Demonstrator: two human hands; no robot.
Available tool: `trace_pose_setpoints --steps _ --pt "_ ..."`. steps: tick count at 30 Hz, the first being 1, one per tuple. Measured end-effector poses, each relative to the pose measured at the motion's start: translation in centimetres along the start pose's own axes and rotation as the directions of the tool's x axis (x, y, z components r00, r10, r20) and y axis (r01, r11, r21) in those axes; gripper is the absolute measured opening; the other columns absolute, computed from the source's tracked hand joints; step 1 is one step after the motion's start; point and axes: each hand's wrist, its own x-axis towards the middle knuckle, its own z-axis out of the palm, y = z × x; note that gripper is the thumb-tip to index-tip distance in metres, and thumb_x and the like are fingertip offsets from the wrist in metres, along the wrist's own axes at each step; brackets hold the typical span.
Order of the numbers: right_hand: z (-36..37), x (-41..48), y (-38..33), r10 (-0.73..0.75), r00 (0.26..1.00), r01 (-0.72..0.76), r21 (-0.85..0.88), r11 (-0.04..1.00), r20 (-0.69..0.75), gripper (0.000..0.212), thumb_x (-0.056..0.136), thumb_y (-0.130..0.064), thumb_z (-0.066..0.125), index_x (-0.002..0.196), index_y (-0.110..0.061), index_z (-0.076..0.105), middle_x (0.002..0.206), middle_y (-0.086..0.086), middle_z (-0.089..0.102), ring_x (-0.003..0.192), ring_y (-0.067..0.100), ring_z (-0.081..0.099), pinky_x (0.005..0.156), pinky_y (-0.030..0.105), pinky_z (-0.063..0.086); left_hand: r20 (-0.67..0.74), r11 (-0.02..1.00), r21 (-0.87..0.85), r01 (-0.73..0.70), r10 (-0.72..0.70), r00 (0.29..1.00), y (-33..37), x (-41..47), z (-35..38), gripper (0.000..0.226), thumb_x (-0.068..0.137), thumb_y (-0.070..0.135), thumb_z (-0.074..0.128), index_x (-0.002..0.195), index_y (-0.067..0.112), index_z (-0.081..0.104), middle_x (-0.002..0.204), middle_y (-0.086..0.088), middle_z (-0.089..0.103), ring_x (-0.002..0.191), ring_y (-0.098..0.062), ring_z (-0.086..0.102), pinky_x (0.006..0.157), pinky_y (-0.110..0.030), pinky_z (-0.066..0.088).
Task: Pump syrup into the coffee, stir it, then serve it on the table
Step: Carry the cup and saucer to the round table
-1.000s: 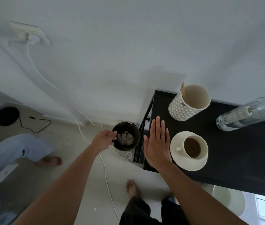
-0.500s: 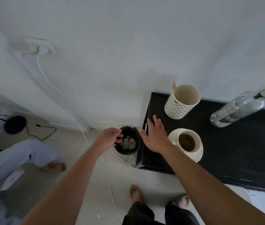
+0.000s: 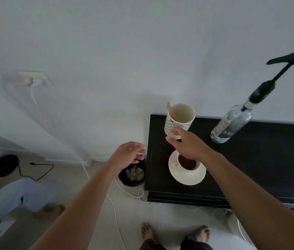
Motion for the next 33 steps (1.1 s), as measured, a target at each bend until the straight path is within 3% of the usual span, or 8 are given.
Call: trace_pose_setpoints --steps 7,11,16,18,22,28,31,33 --pt "-2.3 -1.9 4.9 0.144 0.989 -0.139 0.097 0.985 -0.044 0.075 0.111 -0.065 0.055 0.173 -0.025 0.041 0.176 0.005 0.049 0.159 0.027 0.051 0.125 0.052 0.045 0.067 0.994 0.072 0.077 -0.082 0.994 1.7 -0.1 5.1 0.038 0.112 0.054 0.062 0.132 0.024 0.073 0.118 0.008 0.085 0.104 -0.016 0.083 0.096 -0.035 0.067" --pt "-2.2 -2.8 8.2 0.318 0.948 -0.315 0.138 0.939 0.0 0.086 0.106 -0.081 0.044 0.165 -0.018 0.054 0.166 0.014 0.059 0.159 0.039 0.048 0.13 0.061 0.039 0.067 0.978 0.164 0.133 -0.145 0.987 2.2 -0.7 7.7 0.047 0.108 0.064 0.063 0.127 0.022 0.071 0.119 0.004 0.082 0.106 -0.017 0.081 0.103 -0.041 0.067" --pt "-1.0 -4.5 11.2 0.366 0.92 -0.391 0.29 0.873 0.14 0.102 0.078 -0.109 0.041 0.131 -0.03 0.079 0.139 -0.003 0.075 0.125 0.02 0.07 0.11 0.053 0.06 0.06 0.967 0.177 0.181 -0.194 0.979 2.2 -0.8 10.2 0.057 0.1 0.075 0.065 0.111 0.02 0.074 0.116 -0.001 0.081 0.108 -0.021 0.081 0.107 -0.046 0.066" --pt "-0.1 -5.0 12.2 0.392 0.905 -0.425 0.383 0.82 0.166 0.102 0.075 -0.109 0.049 0.139 -0.032 0.071 0.142 -0.006 0.068 0.125 0.018 0.066 0.101 0.049 0.064 0.049 0.965 0.178 0.194 -0.206 0.977 2.1 -0.9 11.0 0.06 0.098 0.078 0.065 0.108 0.02 0.075 0.113 -0.002 0.081 0.106 -0.021 0.082 0.105 -0.046 0.067" --pt "0.7 -5.3 13.3 0.392 0.912 -0.406 0.414 0.815 0.124 0.13 0.054 -0.118 0.053 0.147 -0.028 0.069 0.143 -0.002 0.071 0.127 0.02 0.067 0.115 0.056 0.058 0.038 0.966 0.152 0.209 -0.217 0.975 2.0 -0.8 12.0 0.063 0.093 0.082 0.068 0.102 0.02 0.074 0.11 -0.003 0.082 0.102 -0.02 0.083 0.1 -0.043 0.07" --pt "1.1 -5.1 13.7 0.391 0.912 -0.405 0.428 0.808 0.124 0.114 0.056 -0.114 0.058 0.134 -0.033 0.075 0.133 -0.007 0.074 0.116 0.012 0.069 0.116 0.054 0.057 0.036 0.97 0.05 0.238 -0.24 0.97 1.9 -1.1 12.5 0.067 0.092 0.076 0.076 0.111 0.011 0.078 0.113 -0.006 0.082 0.104 -0.023 0.083 0.098 -0.043 0.071" --pt "1.2 -5.2 14.0 0.414 0.901 -0.424 0.462 0.779 0.128 0.118 0.054 -0.113 0.063 0.14 -0.032 0.073 0.135 -0.008 0.072 0.125 0.017 0.067 0.117 0.053 0.056 0.055 0.967 -0.014 0.254 -0.253 0.966 2.0 -1.4 12.6 0.069 0.092 0.071 0.08 0.118 0.007 0.079 0.119 -0.008 0.083 0.11 -0.026 0.081 0.103 -0.047 0.069" --pt "1.1 -5.3 14.2 0.403 0.903 -0.42 0.49 0.764 0.146 0.11 0.047 -0.113 0.065 0.129 -0.04 0.074 0.13 -0.011 0.071 0.125 0.016 0.066 0.117 0.053 0.056 0.058 0.966 -0.035 0.256 -0.254 0.965 2.0 -1.5 12.8 0.068 0.092 0.067 0.082 0.12 0.005 0.08 0.121 -0.01 0.083 0.112 -0.027 0.081 0.105 -0.047 0.068"
